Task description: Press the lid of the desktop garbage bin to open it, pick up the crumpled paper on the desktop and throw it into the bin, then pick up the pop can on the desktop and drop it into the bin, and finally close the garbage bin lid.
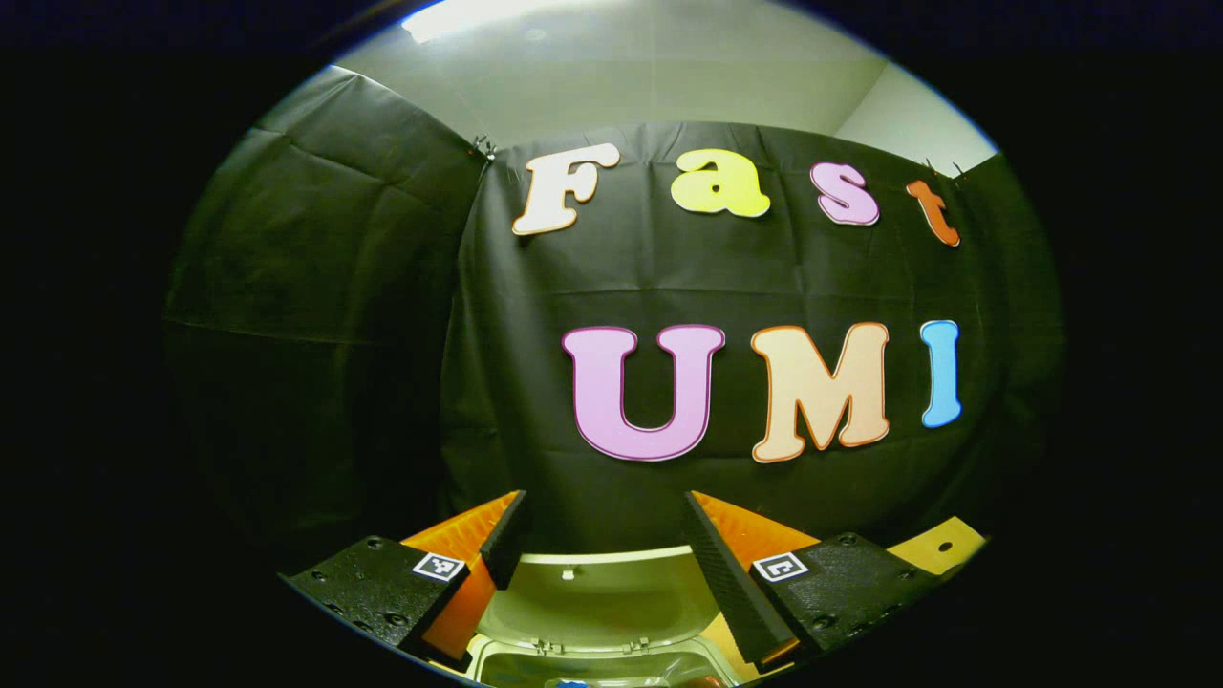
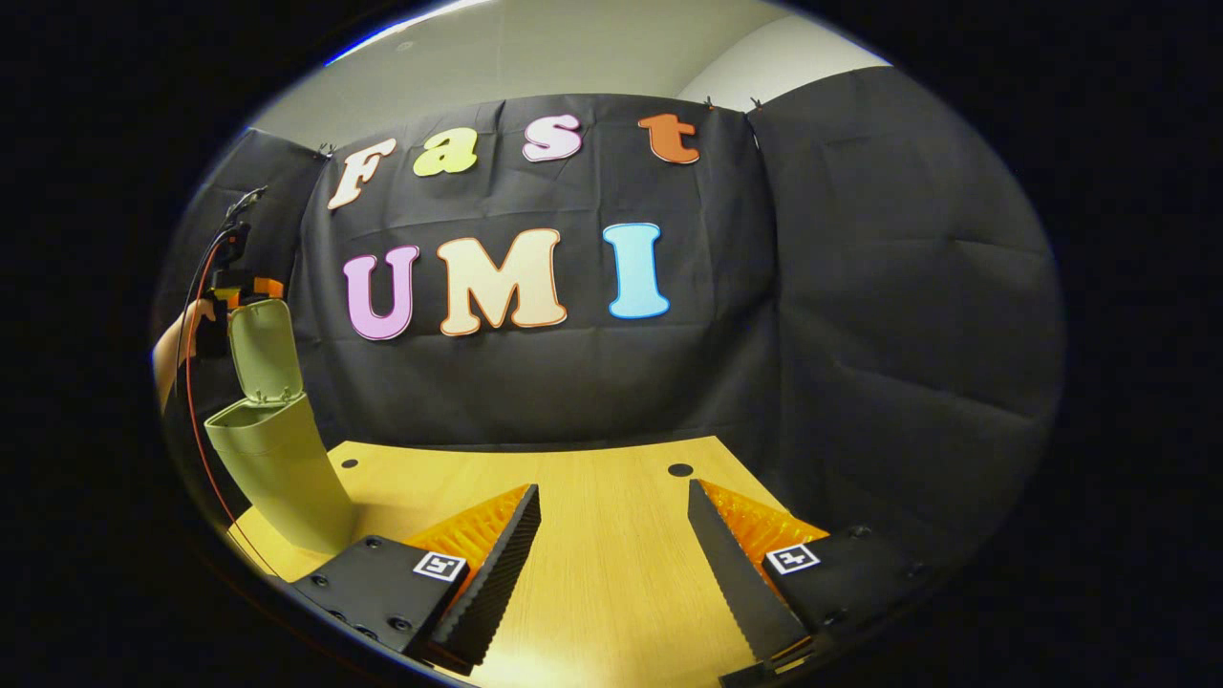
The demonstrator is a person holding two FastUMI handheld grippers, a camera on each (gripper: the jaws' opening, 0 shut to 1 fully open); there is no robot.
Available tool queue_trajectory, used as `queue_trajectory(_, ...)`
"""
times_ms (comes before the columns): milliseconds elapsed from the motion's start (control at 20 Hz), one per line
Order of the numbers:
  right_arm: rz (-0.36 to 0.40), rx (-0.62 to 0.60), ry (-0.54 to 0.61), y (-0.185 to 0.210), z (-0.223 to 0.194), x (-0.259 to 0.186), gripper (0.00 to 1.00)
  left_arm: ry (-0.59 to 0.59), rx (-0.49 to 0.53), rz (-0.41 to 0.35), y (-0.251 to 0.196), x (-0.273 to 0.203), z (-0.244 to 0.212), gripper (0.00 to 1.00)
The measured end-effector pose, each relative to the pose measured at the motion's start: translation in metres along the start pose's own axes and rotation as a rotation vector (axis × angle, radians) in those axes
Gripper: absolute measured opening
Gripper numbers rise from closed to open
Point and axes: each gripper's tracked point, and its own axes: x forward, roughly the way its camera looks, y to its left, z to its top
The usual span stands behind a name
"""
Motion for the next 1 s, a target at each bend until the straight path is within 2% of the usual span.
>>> queue_trajectory(50, -0.008, -0.015, -0.002, -0.001, 0.003, -0.001, 0.94, 0.010, -0.003, -0.006, -0.001, 0.000, -0.001, 0.92)
queue_trajectory(100, -0.013, -0.028, -0.010, -0.002, 0.007, -0.002, 0.98, 0.011, -0.007, -0.008, -0.001, -0.004, 0.001, 0.92)
queue_trajectory(150, -0.020, -0.035, -0.031, -0.004, 0.015, -0.005, 0.94, 0.012, -0.012, -0.009, -0.001, -0.010, 0.002, 0.92)
queue_trajectory(200, -0.028, -0.034, -0.061, -0.008, 0.025, -0.008, 0.98, 0.024, -0.017, -0.009, -0.002, -0.018, -0.002, 0.92)
queue_trajectory(350, -0.029, -0.008, -0.069, -0.014, 0.029, -0.006, 0.98, 0.001, -0.025, 0.004, -0.005, -0.046, -0.004, 0.94)
queue_trajectory(450, -0.039, 0.011, -0.080, -0.024, 0.035, -0.004, 0.98, -0.010, 0.006, -0.001, -0.008, -0.064, -0.010, 0.93)
queue_trajectory(600, -0.025, 0.028, -0.079, -0.026, 0.035, 0.001, 0.98, -0.008, 0.024, -0.019, -0.014, -0.082, -0.022, 0.95)
queue_trajectory(700, -0.009, 0.025, -0.069, -0.023, 0.034, 0.005, 0.98, 0.011, 0.005, -0.017, -0.016, -0.087, -0.033, 0.93)
queue_trajectory(750, 0.002, 0.021, -0.070, -0.020, 0.035, 0.005, 0.98, 0.016, -0.007, -0.015, -0.015, -0.091, -0.038, 0.96)
queue_trajectory(950, 0.029, -0.030, -0.062, -0.009, 0.032, 0.006, 0.98, 0.051, -0.027, -0.009, -0.014, -0.102, -0.064, 0.92)
queue_trajectory(1000, 0.035, -0.035, -0.058, -0.008, 0.030, 0.005, 0.98, 0.063, -0.031, -0.004, -0.013, -0.105, -0.073, 0.98)
